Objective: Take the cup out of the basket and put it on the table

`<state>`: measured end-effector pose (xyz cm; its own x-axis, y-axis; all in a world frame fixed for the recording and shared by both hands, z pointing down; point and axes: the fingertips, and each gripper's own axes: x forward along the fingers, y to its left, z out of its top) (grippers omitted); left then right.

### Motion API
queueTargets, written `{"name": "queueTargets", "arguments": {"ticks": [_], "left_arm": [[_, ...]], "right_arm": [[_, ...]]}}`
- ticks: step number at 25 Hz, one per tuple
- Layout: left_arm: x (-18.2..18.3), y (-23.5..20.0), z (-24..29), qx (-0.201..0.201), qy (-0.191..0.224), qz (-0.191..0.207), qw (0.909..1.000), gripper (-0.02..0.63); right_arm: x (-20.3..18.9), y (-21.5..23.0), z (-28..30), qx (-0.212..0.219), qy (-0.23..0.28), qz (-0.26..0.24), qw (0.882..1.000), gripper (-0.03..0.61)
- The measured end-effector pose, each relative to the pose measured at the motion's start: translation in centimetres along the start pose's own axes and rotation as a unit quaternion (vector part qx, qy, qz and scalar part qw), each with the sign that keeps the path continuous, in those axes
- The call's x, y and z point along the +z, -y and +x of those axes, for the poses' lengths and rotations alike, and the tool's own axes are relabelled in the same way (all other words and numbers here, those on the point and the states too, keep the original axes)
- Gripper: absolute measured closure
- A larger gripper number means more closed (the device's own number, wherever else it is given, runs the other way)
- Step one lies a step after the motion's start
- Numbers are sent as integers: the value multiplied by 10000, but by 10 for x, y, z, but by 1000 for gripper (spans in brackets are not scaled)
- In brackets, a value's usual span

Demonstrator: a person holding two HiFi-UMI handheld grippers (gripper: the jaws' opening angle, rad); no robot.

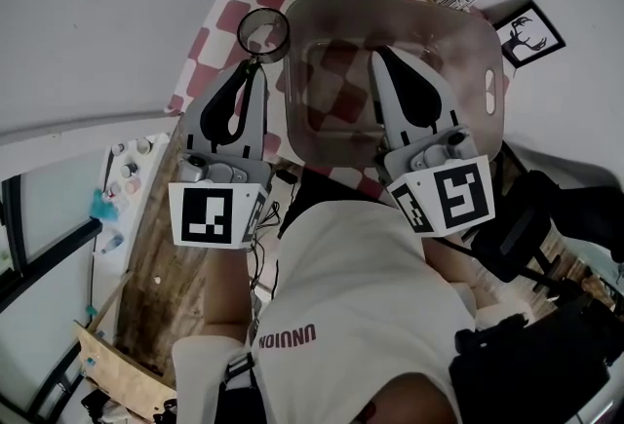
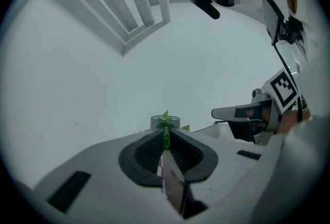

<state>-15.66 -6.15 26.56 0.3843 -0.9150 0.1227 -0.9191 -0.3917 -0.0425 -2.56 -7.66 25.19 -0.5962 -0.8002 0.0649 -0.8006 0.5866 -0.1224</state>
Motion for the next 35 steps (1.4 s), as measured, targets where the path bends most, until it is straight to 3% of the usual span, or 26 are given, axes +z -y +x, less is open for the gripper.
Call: {"name": "queueTargets", "arguments": {"ticks": [13, 35], "left_arm": [[-39, -29, -3, 182, -251, -258, 9992, 568], [-112, -31, 8, 133, -896, -563, 9943, 569]], "right_arm": [[-6, -13, 17, 53, -159, -137, 9998, 561], [-13, -7, 24, -50, -311, -227, 9992, 561]]}}
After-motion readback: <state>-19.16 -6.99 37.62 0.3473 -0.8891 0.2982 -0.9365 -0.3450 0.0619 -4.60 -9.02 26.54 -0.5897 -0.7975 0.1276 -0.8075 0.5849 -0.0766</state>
